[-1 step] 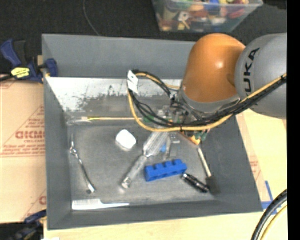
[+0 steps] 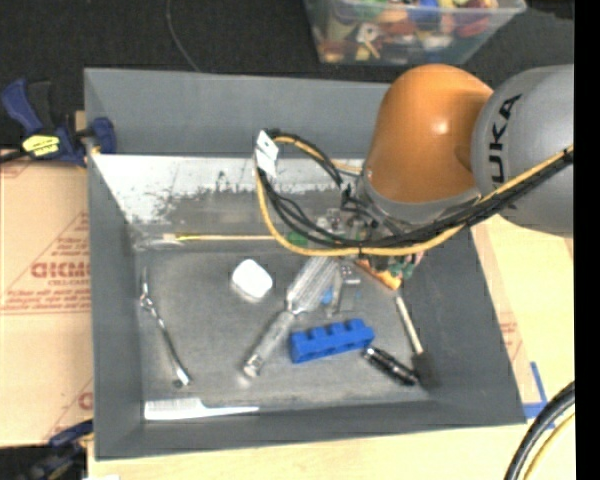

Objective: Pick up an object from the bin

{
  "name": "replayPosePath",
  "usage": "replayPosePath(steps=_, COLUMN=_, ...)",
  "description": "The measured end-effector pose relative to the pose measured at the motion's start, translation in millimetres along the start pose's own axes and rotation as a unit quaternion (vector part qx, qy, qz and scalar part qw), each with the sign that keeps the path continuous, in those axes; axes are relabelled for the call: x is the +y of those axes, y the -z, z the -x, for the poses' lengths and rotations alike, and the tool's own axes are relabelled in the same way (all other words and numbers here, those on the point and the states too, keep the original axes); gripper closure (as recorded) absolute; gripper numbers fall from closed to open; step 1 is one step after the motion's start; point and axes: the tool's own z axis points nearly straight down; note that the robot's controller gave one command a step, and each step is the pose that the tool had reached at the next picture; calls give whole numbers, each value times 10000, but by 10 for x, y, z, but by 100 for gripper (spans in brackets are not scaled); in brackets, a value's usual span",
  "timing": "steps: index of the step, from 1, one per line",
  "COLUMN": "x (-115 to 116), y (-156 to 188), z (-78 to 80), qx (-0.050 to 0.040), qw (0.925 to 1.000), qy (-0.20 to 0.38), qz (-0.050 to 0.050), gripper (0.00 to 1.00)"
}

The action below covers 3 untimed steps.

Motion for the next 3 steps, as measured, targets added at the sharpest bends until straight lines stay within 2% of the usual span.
replayPosePath(steps=1, x=-247, y=-1171, z=442, qx=-32, qw=9998, qy=-210, qz=2, gripper=0)
replayPosePath(steps=2, x=-365, y=-1529, z=503, qx=-47, qw=9977, qy=671, qz=-2, gripper=0)
replayPosePath(steps=3, x=-274, y=-1520, z=424, qx=-38, qw=9992, qy=-409, qz=7, gripper=0)
